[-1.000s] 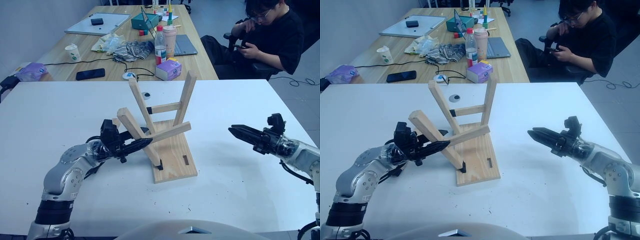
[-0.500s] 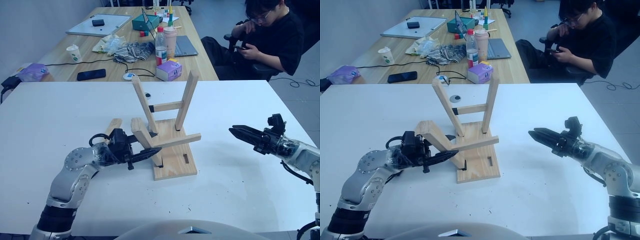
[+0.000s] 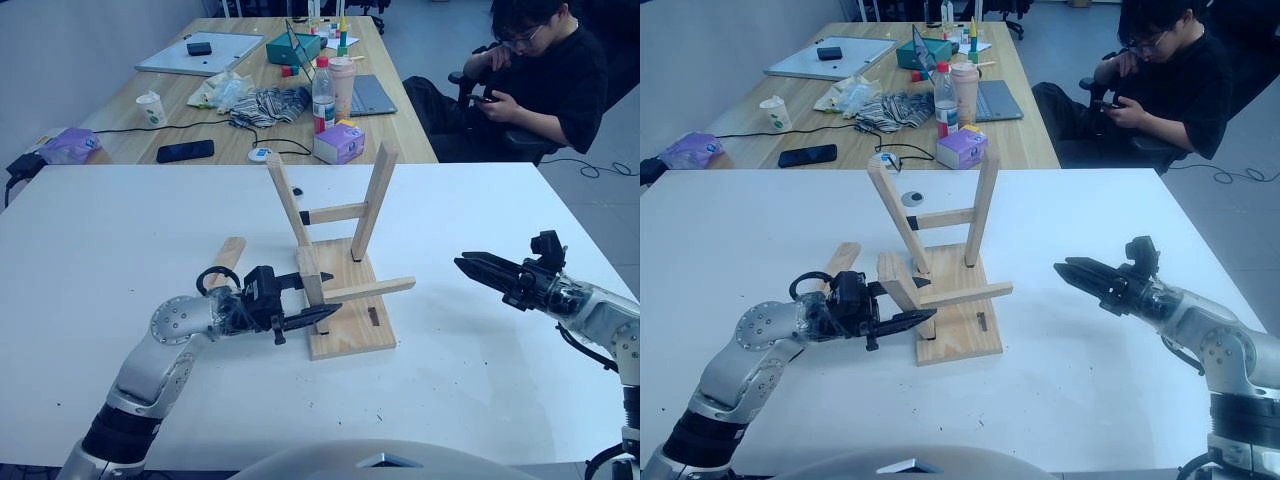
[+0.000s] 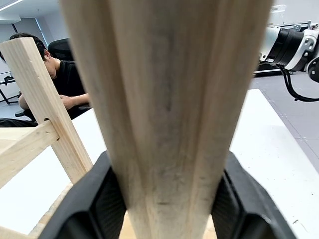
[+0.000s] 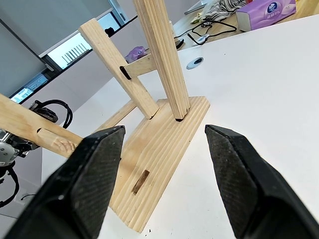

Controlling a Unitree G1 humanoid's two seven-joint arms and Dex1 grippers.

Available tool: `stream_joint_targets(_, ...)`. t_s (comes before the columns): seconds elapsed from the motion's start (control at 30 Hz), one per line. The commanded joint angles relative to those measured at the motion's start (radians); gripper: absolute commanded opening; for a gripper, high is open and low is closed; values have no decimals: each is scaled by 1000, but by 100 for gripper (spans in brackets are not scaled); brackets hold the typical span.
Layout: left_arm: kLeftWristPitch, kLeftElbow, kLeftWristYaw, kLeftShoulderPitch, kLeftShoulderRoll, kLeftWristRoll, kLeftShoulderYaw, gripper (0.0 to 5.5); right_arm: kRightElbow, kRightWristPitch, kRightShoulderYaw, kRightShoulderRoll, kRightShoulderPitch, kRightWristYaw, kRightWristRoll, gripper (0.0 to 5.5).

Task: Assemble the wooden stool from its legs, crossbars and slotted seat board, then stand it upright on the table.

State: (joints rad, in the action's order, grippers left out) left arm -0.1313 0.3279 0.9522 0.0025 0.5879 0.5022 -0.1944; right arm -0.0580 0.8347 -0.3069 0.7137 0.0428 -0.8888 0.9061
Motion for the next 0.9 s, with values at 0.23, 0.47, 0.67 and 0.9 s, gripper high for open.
stream_joint_targets(0.23, -24, -411, 18, 163, 80, -129, -91, 204, -18, -16, 10, -40, 3, 28, -19, 297)
stream_joint_targets(0.47, 50, -269, -9, 276, 137, -156, -117, 204, -27, -20, 2, -40, -16, 33, -16, 297)
stream_joint_targets(0.67, -32, -243, -43, 230, 177, -199, -205, 204, -21, -23, 11, -34, -14, 30, -22, 297)
stream_joint_targets(0.9, -31, -304, -40, 192, 175, -97, -146, 203, -16, -28, 17, -35, -12, 33, -30, 297)
